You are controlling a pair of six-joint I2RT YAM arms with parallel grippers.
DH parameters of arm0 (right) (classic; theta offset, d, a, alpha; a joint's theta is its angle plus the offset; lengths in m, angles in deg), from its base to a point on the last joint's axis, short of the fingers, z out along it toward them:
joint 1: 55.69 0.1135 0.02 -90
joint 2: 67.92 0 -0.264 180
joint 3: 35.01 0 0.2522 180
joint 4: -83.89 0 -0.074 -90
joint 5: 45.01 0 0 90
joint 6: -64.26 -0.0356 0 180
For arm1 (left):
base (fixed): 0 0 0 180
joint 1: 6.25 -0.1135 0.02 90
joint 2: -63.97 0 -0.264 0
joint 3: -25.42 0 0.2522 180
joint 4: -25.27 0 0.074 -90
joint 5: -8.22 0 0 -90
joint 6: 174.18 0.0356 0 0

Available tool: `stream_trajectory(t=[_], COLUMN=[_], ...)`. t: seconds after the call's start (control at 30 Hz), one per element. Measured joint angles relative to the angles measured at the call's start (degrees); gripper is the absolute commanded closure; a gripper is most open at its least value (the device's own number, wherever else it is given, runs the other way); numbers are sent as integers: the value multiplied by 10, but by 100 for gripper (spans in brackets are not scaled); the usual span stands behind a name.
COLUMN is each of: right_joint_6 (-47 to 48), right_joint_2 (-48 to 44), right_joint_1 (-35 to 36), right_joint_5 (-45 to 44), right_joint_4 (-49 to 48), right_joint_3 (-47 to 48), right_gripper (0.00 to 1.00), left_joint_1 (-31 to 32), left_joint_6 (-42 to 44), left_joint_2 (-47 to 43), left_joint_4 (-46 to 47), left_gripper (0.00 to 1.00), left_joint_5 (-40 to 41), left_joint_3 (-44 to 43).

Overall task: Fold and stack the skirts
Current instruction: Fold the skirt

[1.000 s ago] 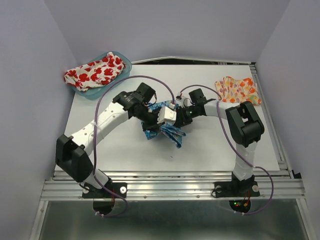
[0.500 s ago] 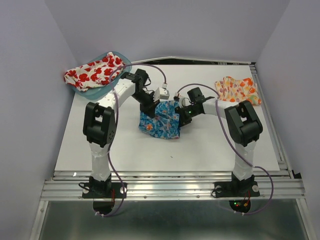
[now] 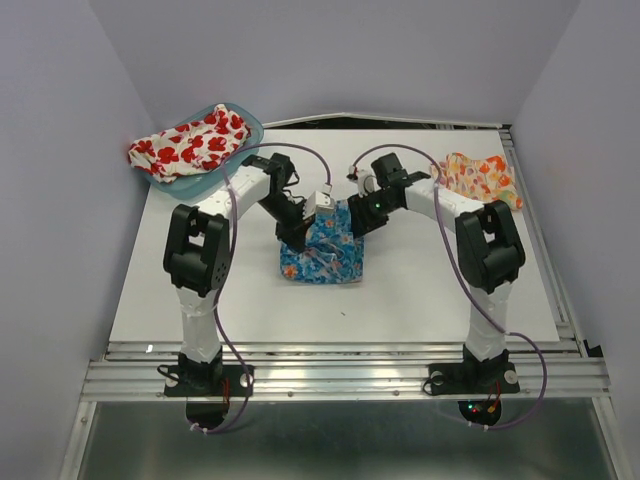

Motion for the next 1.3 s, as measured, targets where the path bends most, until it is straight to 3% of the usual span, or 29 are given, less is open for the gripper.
stream_trajectory(t=[0.23, 0.53, 0.7, 0.83, 0.97, 1.3], right_joint_6=[-13, -16, 3, 17, 28, 54], right_joint_2=[23, 174, 228, 221, 202, 184], right_joint_1=[-8, -11, -11, -16, -19, -16], right_joint_5=[-18, -35, -38, -7, 42, 121], right_joint_4=[6, -25, -30, -48, -65, -70], right_joint_3=[159, 320, 313, 282, 229, 175], right_gripper=[47, 46, 60, 80, 90, 95], left_joint_1=[0, 0, 0, 0, 0, 0], left_joint_6=[15, 24, 23, 14, 0, -32], left_joint_2=[-17, -18, -21, -23, -23, -18], left_joint_4=[-1, -6, -9, -15, -20, -20], left_gripper=[100, 100, 100, 100, 100, 100], left_joint_5=[2, 4, 4, 4, 5, 17], left_joint_3=[9, 9, 9, -1, -36, -140])
